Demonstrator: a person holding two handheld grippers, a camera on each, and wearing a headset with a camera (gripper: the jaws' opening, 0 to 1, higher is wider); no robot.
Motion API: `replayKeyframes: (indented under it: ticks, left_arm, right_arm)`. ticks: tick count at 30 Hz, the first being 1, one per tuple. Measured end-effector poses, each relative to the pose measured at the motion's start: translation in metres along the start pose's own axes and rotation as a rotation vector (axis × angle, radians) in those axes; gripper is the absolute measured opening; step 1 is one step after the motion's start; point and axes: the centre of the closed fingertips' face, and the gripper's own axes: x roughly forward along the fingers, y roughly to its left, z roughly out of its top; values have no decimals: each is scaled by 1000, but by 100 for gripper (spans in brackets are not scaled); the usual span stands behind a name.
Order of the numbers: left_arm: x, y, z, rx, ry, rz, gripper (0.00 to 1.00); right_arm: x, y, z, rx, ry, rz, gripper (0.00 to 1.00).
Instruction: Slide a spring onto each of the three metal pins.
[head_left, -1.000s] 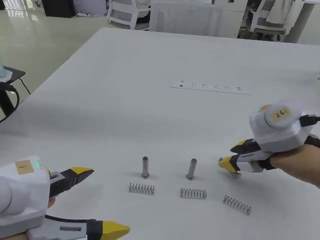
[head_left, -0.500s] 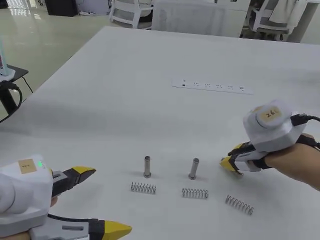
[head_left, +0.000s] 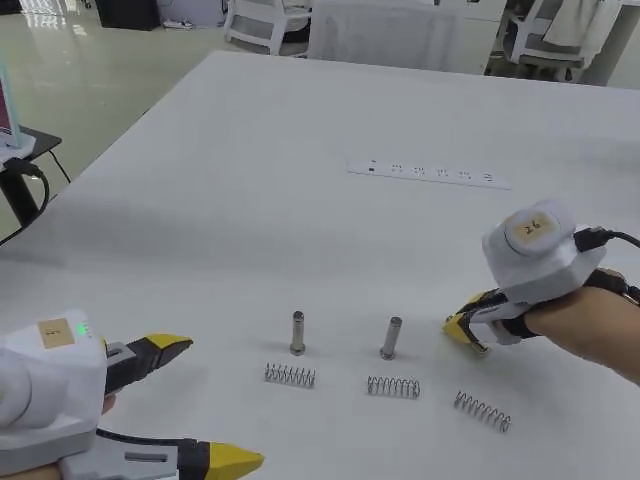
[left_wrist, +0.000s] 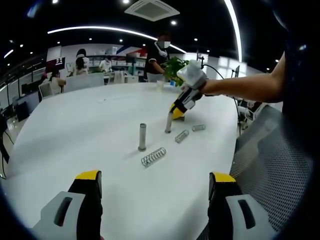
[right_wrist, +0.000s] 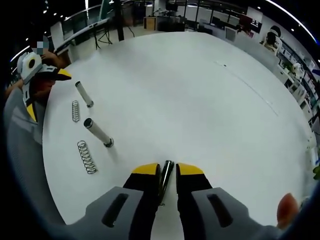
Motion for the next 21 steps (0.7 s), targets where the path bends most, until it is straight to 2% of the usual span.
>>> replayKeyframes:
  ticks: [13, 21]
  left_arm:
    - [0, 0, -1, -3, 1, -1, 85]
    - [-1, -1, 0, 1, 0, 1, 85]
  right_arm:
    - [3, -1, -2, 10, 27, 3, 8]
    - [4, -3, -2, 59, 36, -14, 6]
